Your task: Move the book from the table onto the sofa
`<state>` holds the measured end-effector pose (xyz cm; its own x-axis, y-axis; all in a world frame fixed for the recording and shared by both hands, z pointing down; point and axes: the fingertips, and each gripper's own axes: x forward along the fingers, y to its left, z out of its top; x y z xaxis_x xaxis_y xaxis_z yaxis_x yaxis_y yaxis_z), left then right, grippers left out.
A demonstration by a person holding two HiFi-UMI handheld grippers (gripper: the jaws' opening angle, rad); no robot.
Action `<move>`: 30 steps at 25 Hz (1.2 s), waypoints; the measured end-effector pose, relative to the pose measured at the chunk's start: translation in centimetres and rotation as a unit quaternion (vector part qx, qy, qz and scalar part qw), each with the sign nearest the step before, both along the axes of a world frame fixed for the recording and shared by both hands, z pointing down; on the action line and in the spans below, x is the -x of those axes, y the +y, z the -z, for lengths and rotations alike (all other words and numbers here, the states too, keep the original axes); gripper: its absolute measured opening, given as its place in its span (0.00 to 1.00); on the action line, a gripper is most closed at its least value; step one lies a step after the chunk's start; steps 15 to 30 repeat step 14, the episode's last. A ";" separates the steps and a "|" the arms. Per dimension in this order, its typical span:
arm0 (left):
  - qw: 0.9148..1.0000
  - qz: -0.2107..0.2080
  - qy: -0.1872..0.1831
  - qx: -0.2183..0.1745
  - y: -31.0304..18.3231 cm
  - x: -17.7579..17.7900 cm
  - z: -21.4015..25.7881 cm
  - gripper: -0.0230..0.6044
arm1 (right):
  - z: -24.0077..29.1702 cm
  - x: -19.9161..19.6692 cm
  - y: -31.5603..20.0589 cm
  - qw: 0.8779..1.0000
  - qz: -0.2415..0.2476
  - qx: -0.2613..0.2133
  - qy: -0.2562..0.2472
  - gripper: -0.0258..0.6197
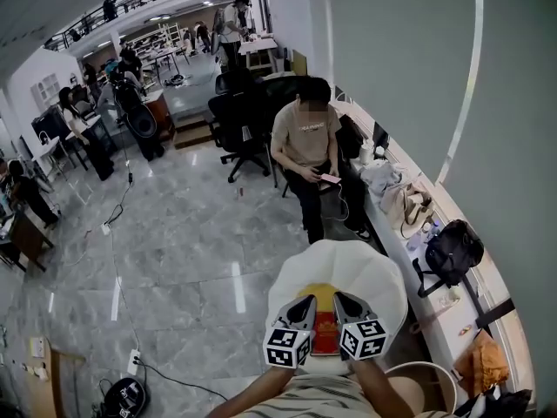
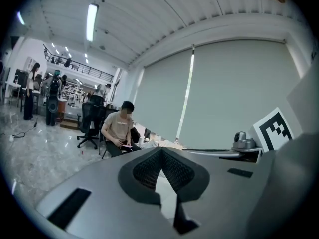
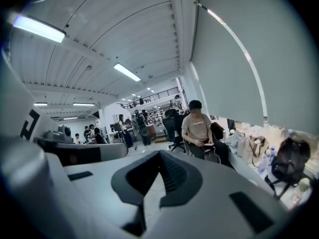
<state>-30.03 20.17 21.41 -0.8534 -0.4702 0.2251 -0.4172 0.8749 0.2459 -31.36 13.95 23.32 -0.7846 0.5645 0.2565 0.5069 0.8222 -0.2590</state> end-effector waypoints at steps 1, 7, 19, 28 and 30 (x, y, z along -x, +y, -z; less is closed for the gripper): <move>1.000 0.002 -0.001 0.000 0.1 0.1 0.0 0.04 | 0.0 0.2 -0.2 1.000 -0.002 0.001 -0.001 0.06; 1.000 0.010 0.008 -0.003 0.6 0.2 -0.7 0.04 | -0.3 0.2 -0.4 1.000 -0.004 0.005 0.002 0.06; 1.000 0.016 0.005 0.004 0.6 0.9 -1.0 0.04 | -0.3 0.8 -0.3 1.000 -0.003 0.005 -0.002 0.06; 1.000 0.016 0.005 0.004 0.6 0.9 -1.0 0.04 | -0.3 0.8 -0.3 1.000 -0.003 0.005 -0.002 0.06; 1.000 0.016 0.005 0.004 0.6 0.9 -1.0 0.04 | -0.3 0.8 -0.3 1.000 -0.003 0.005 -0.002 0.06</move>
